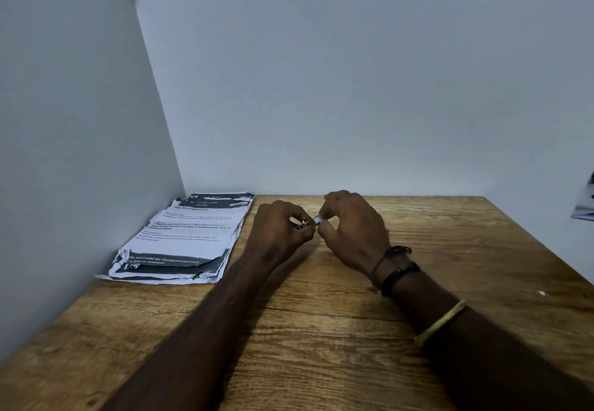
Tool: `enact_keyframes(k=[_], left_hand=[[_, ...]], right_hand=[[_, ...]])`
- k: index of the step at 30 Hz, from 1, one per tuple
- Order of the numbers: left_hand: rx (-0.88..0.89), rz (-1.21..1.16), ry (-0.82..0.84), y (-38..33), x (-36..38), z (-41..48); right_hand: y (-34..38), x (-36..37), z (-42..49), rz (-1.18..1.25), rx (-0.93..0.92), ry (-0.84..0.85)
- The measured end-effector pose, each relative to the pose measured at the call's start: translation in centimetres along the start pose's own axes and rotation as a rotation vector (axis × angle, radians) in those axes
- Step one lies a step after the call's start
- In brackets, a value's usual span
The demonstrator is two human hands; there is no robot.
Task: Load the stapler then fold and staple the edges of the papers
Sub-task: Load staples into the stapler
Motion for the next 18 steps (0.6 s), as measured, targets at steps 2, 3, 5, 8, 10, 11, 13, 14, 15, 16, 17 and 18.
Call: enact_keyframes(k=[2, 3, 5, 8, 10, 11, 13, 14, 15, 16, 17, 18], left_hand=[[-0.003, -0.005, 0.006, 0.0, -0.1, 0.0], [-0.004, -0.008, 0.01, 0.0, 0.0, 0.0], [-0.002, -0.004, 0.013, -0.1, 0.0, 0.0], [-0.003, -0.008, 0.005, -0.1, 0.0, 0.1], [-0.023, 0.001, -0.01, 0.1, -0.1, 0.2], [-0.04, 0.032, -0.017, 0.2, -0.2, 0.3], [-0.082, 0.124, -0.024, 0.5, -0.4, 0.3], [-0.104, 0.157, -0.019, 0.7, -0.4, 0.2], [-0.127, 0.177, -0.01, 0.8, -0.4, 0.1], [-0.149, 0.191, 0.003, 0.8, -0.4, 0.1], [-0.167, 0.204, 0.014, 0.7, -0.4, 0.0], [-0.179, 0.217, 0.022, 0.7, -0.4, 0.0]], right_hand=[[-0.4, 0.3, 0.2, 0.157, 0.088, 0.021], [-0.7, 0.5, 0.4, 0.223, 0.126, 0.042], [-0.9, 0.8, 0.6, 0.318, 0.186, 0.085], [-1.1, 0.7, 0.8, 0.448, 0.267, 0.079], [-1.5, 0.4, 0.8, 0.531, 0.351, 0.08], [-1.7, 0.2, 0.9, 0.528, 0.374, 0.111], [-2.1, 0.2, 0.9, 0.396, 0.363, 0.235], [-2.2, 0.3, 0.7, 0.297, 0.346, 0.311], [-2.2, 0.5, 0.6, 0.199, 0.328, 0.379], [-2.3, 0.7, 0.4, 0.12, 0.309, 0.434], [-2.2, 1.0, 0.2, 0.064, 0.291, 0.469], [-2.2, 1.2, 0.1, 0.022, 0.274, 0.481]])
Point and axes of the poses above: each hand's wrist, its own z-axis towards the middle knuckle, its own x-axis out of the palm, y = z × x, the point moved 2 cm from there along z, towards the middle knuckle, and after that the axes turned 13 degrees about -z, right-handed, at the moved point
